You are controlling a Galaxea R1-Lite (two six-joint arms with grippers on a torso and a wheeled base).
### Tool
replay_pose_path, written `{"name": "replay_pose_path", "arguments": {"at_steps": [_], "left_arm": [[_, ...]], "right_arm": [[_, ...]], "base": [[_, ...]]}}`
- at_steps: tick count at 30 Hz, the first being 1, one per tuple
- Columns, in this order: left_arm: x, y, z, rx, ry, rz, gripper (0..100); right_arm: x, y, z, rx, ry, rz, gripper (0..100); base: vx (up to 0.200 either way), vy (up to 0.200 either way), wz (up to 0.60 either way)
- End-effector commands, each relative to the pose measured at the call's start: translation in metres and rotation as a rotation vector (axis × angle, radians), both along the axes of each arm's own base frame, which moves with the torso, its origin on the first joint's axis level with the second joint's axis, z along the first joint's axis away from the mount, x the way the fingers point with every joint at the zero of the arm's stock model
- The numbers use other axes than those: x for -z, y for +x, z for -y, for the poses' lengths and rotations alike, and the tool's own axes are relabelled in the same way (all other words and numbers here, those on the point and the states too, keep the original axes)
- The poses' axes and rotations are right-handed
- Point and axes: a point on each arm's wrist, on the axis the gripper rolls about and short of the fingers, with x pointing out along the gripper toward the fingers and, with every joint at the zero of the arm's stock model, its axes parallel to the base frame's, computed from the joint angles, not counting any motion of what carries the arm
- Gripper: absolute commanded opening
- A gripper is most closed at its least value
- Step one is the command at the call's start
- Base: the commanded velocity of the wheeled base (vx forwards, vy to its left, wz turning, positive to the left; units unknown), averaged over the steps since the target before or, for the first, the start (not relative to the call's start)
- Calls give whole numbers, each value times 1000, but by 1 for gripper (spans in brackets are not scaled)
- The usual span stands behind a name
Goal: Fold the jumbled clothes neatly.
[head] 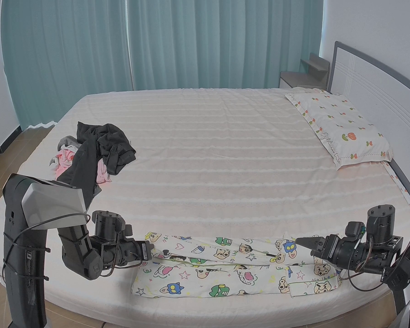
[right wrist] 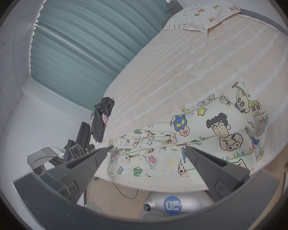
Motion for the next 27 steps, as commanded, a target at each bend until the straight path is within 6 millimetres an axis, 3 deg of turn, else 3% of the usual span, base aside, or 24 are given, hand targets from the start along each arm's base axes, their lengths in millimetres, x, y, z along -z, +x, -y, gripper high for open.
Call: {"name": "replay_pose_path", "arguments": {"at_steps": [1,11,19,20,27], "left_arm": [[-16,-7,-2,-2,-6,23,0],[-13,-39,-7,10,23,-66,0],[-7,-46,-9,14,53,-100,0],[-7,-46,-9,13,62,-98,100],[-5,-56,-16,-17,101,-117,100]], "right_arm": [[0,1,0,-1,1,0,100],[2,0,-1,-19,10,-13,100],[2,0,-2,-29,14,-16,100],[2,0,-2,-29,13,-17,100],[0,-4,-2,-36,16,-10,100]], "base": [[0,0,0],[0,0,0],[0,0,0],[0,0,0],[0,0,0]]}}
